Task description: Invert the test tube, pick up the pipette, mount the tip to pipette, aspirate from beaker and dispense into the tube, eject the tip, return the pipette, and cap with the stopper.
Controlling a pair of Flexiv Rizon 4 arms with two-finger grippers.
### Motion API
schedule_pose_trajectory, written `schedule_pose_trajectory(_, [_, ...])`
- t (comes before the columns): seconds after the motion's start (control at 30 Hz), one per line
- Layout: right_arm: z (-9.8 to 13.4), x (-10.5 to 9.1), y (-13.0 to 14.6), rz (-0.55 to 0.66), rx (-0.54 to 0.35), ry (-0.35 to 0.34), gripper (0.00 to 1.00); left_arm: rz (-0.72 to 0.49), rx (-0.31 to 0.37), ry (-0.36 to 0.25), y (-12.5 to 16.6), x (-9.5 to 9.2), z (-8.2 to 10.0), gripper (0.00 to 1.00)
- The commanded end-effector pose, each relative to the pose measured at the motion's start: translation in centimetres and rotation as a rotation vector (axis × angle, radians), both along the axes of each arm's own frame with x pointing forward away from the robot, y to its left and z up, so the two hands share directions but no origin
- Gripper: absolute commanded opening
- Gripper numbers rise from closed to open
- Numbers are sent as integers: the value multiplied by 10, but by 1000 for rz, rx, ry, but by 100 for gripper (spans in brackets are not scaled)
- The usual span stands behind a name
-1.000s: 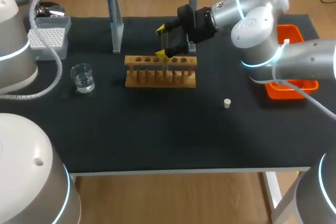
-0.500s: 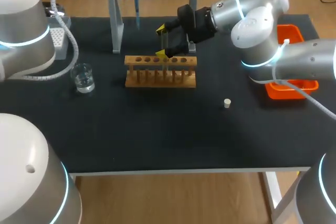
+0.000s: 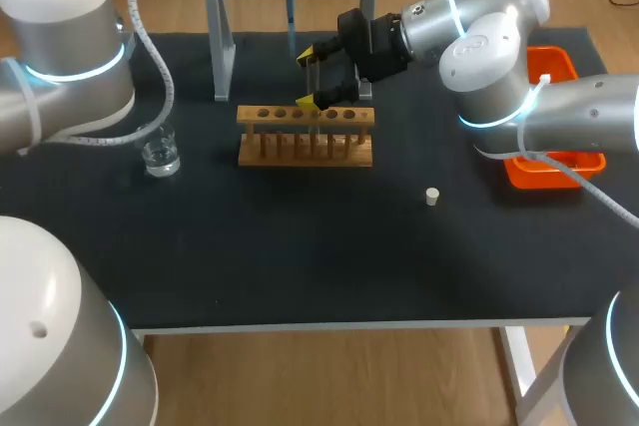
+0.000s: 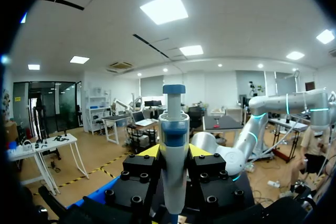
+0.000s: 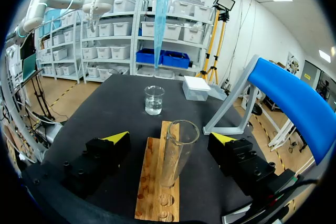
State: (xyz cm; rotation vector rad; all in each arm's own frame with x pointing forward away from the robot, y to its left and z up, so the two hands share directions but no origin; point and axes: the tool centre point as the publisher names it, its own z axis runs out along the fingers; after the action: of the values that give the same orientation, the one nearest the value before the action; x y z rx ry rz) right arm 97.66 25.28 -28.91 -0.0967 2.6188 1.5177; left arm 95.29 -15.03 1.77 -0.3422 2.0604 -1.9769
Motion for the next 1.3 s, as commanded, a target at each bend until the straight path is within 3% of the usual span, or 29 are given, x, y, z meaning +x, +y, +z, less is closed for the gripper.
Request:
schedule_pose_trajectory(0.03, [1, 1, -1, 3, -4, 3, 100, -15, 7, 7, -8, 8, 0, 0])
schedule_pose_trajectory(1.3, [1, 1, -1, 3, -4, 3, 100, -70, 12, 39, -31, 26, -17, 0])
